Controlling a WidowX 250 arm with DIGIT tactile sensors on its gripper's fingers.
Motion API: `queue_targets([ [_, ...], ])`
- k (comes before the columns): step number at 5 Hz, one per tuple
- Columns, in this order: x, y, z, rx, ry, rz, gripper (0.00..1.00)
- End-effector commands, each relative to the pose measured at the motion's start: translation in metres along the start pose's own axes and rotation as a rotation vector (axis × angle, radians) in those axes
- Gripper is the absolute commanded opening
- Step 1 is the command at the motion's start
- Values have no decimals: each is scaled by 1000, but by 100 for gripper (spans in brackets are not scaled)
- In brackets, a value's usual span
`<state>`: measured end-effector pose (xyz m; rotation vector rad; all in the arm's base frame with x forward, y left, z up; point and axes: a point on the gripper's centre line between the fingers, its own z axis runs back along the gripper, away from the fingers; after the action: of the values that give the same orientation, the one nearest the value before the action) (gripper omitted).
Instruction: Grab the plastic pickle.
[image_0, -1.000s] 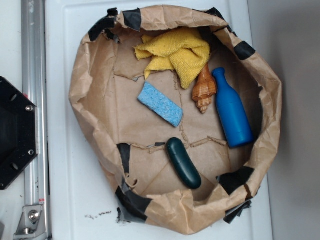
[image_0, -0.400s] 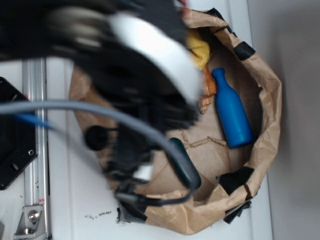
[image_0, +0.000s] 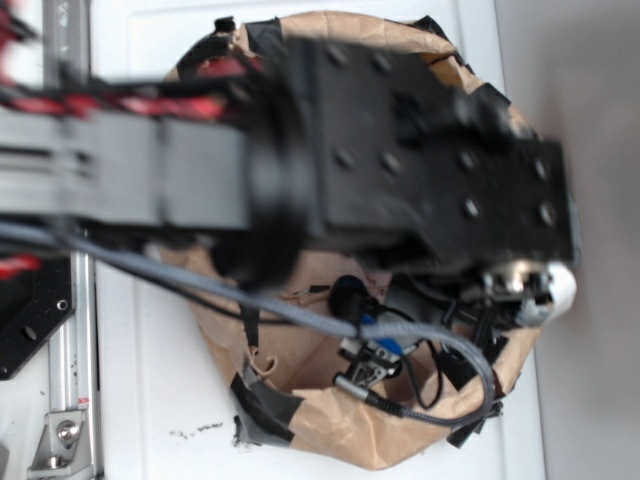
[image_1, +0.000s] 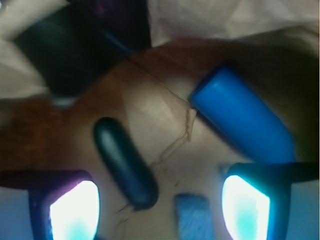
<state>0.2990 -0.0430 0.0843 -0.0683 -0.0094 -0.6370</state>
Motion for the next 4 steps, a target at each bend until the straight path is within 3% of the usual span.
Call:
queue_targets([
  [1,1,-37,-32,-55,-45,-244,100],
  [2,-12,-58,-31,-83,-95,-367,100],
  [3,-10,-58,-46,-65,-43,-301,100],
  [4,-2,-58,-52,-10,1,-255,100],
])
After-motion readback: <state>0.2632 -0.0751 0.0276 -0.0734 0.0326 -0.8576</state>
